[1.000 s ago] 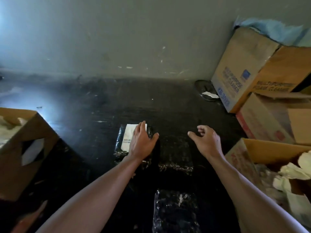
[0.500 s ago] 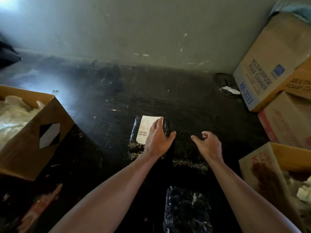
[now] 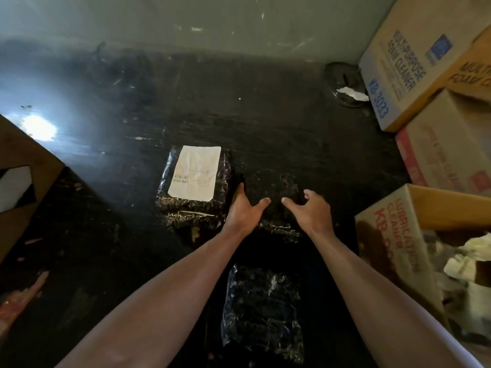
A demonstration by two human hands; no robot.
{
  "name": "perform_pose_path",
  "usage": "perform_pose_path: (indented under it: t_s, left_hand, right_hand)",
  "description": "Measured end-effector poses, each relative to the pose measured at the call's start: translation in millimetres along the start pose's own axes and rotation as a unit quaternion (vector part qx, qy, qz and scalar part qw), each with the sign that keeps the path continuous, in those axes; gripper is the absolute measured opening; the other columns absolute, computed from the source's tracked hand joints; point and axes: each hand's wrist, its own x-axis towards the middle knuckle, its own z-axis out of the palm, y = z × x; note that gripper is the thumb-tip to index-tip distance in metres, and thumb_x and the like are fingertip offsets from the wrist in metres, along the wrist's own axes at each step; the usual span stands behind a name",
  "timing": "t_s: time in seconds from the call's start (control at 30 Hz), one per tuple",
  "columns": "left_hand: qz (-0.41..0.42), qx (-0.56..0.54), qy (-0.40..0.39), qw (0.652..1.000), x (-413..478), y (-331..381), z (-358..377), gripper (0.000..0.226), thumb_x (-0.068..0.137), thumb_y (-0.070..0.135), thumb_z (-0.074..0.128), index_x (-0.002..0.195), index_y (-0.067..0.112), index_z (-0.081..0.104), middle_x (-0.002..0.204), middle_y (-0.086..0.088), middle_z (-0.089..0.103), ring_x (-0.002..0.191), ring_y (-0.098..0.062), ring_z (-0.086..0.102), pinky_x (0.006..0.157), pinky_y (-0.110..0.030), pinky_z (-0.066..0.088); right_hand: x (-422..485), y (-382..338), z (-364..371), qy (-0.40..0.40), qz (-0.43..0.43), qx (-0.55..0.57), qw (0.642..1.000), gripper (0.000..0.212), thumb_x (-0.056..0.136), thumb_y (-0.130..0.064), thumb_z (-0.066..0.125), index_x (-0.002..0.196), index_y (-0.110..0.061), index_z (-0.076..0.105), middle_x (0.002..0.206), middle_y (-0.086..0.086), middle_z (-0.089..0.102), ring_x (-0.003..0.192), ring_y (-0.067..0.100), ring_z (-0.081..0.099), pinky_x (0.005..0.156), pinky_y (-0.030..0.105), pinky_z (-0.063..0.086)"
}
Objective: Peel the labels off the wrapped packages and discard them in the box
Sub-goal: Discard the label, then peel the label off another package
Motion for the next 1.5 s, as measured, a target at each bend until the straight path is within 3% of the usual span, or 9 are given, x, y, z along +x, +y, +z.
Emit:
perform_pose_path:
  t_s: [0.1,0.27,0.4,0.57,0.8,0.93,1.13,1.23,1.5]
  left_hand:
    - [-0.016,-0.017,-0.002,1.0,9.5,-15.7,9.1,0.093,0.092,0.046,0.065,0.16,0.023,0.006,0.157,-0.005,0.037,0.141,-0.024,0.038,0.112,-0.033,0.03]
    - [0.001,-0.016,0.011,1.0,15.7,-35.9,20.2,0.095,0.09,0.045,0.068,0.158,0.036,0.002,0.159,0.001,0.034,0.141,-0.021,0.038,0.114,-0.039,0.033]
    - [0.038,-0.056,0.038,0.997,17.9,-46.2,25.1,0.09,0.09,0.035,0.071,0.158,0.037,0.012,0.157,0.005,0.036,0.14,-0.014,0.039,0.114,-0.033,0.032]
    - [0.056,-0.079,0.041,0.994,17.3,-46.8,24.8,0.088,0.089,0.032,0.074,0.157,0.037,0.018,0.154,0.006,0.041,0.137,-0.012,0.042,0.114,-0.037,0.035]
    - [0.12,-0.066,0.034,0.99,-18.6,-31.4,0.8,0.086,0.089,0.033,0.073,0.157,0.034,0.02,0.155,0.008,0.039,0.129,0.006,0.033,0.103,-0.018,0.031]
    - [0.143,-0.08,0.019,0.986,-66.7,-33.7,-12.1,0.086,0.088,0.036,0.073,0.156,0.039,0.021,0.159,0.008,0.033,0.141,-0.002,0.027,0.115,-0.029,0.027]
    - [0.135,-0.08,-0.011,0.988,-137.6,-74.2,-18.3,0.088,0.088,0.036,0.074,0.157,0.037,0.02,0.16,0.006,0.031,0.146,-0.01,0.027,0.108,-0.024,0.026]
    - [0.126,-0.079,-0.031,0.988,-163.2,-96.2,-12.8,0.088,0.088,0.036,0.074,0.157,0.038,0.019,0.158,0.006,0.033,0.146,-0.01,0.027,0.109,-0.026,0.026]
    - [0.102,-0.065,-0.04,0.992,-191.5,-121.9,-2.8,0.09,0.089,0.033,0.073,0.158,0.034,0.015,0.158,0.004,0.034,0.144,-0.01,0.03,0.107,-0.024,0.027]
  right_hand:
    - [6.6,12.8,11.0,-0.015,0.0,-0.006,1.0,0.093,0.079,-0.064,0.071,0.15,-0.011,0.043,0.151,0.011,0.049,0.139,0.027,0.046,0.111,0.039,0.041]
    - [5.2,31.0,28.0,-0.006,-0.03,0.038,0.999,0.094,0.071,-0.083,0.059,0.143,-0.024,0.053,0.133,0.001,0.063,0.127,0.022,0.057,0.104,0.039,0.049]
    - [5.4,38.1,34.5,-0.002,-0.047,0.088,0.995,0.098,0.076,-0.07,0.07,0.155,-0.024,0.037,0.15,0.004,0.052,0.139,0.021,0.047,0.111,0.03,0.039]
    - [5.6,42.1,41.9,0.031,-0.061,0.102,0.992,0.087,0.082,-0.059,0.073,0.153,-0.021,0.041,0.144,0.01,0.054,0.135,0.022,0.049,0.1,0.018,0.032]
    - [-37.5,33.1,19.2,0.078,-0.104,0.116,0.985,0.086,0.081,-0.061,0.071,0.152,-0.021,0.043,0.144,0.008,0.056,0.135,0.019,0.05,0.101,0.018,0.032]
    - [-91.6,32.6,-0.4,0.099,-0.118,0.102,0.983,0.092,0.08,-0.066,0.069,0.153,-0.017,0.041,0.149,0.008,0.054,0.14,0.019,0.047,0.108,0.021,0.029]
    - [-185.2,59.2,1.6,0.098,-0.091,0.127,0.983,0.091,0.08,-0.06,0.074,0.154,-0.019,0.039,0.153,0.008,0.049,0.143,0.02,0.042,0.114,0.029,0.032]
    - [-218.8,78.6,8.3,0.094,-0.069,0.154,0.981,0.089,0.081,-0.056,0.076,0.154,-0.021,0.039,0.154,0.005,0.048,0.144,0.018,0.041,0.109,0.023,0.028]
    - [-242.5,102.8,22.7,0.071,-0.056,0.16,0.983,0.089,0.083,-0.049,0.076,0.155,-0.015,0.036,0.156,0.006,0.045,0.145,0.019,0.038,0.109,0.023,0.027]
